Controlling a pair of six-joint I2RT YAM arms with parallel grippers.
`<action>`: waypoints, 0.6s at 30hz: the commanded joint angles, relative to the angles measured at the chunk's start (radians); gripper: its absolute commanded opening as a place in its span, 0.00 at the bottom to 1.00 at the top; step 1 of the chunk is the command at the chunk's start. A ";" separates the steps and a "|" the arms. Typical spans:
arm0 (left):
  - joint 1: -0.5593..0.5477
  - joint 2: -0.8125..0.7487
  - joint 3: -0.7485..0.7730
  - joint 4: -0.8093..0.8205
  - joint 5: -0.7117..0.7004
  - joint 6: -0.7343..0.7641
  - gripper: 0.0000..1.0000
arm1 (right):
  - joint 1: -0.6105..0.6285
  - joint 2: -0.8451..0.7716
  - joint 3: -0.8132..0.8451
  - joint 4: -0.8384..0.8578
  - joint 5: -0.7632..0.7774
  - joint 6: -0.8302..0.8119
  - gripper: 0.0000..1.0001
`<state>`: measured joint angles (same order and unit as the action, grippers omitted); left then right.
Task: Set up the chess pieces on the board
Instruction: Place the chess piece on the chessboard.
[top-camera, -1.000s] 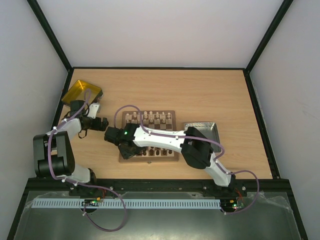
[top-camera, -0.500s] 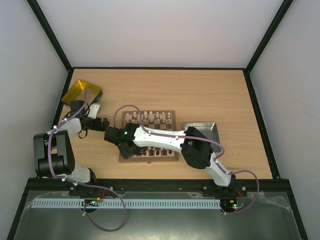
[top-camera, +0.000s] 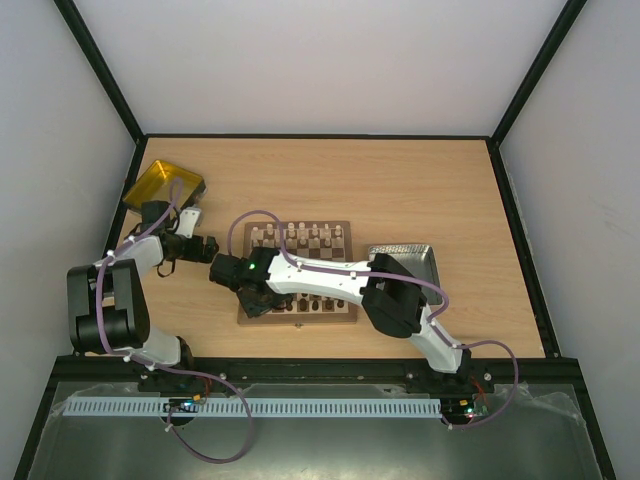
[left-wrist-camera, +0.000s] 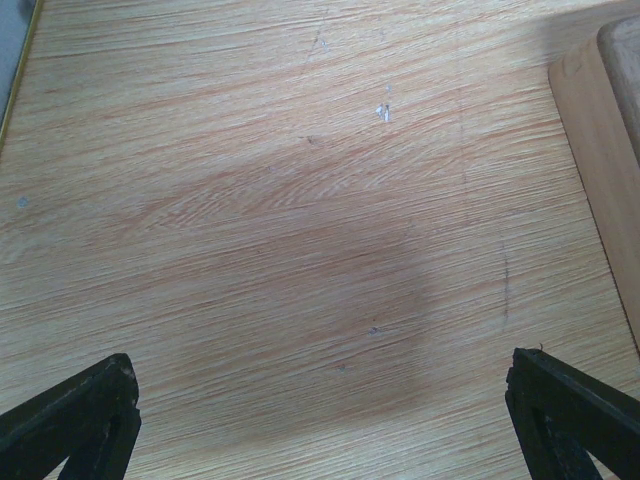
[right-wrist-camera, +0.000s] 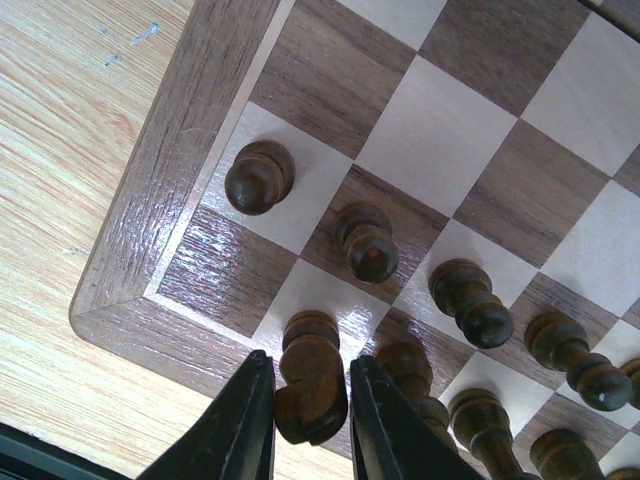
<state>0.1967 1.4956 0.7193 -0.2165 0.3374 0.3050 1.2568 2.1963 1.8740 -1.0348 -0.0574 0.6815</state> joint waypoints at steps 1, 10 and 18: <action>0.003 0.013 0.024 -0.018 0.015 0.003 1.00 | -0.004 0.002 -0.007 -0.002 0.002 -0.003 0.21; 0.004 0.017 0.025 -0.018 0.019 0.007 1.00 | -0.002 -0.008 0.039 -0.021 -0.007 0.002 0.25; 0.003 0.019 0.029 -0.026 0.029 0.011 1.00 | -0.005 -0.046 0.078 -0.061 0.010 0.011 0.29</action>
<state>0.1967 1.5063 0.7208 -0.2207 0.3477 0.3061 1.2568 2.1956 1.9030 -1.0428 -0.0723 0.6846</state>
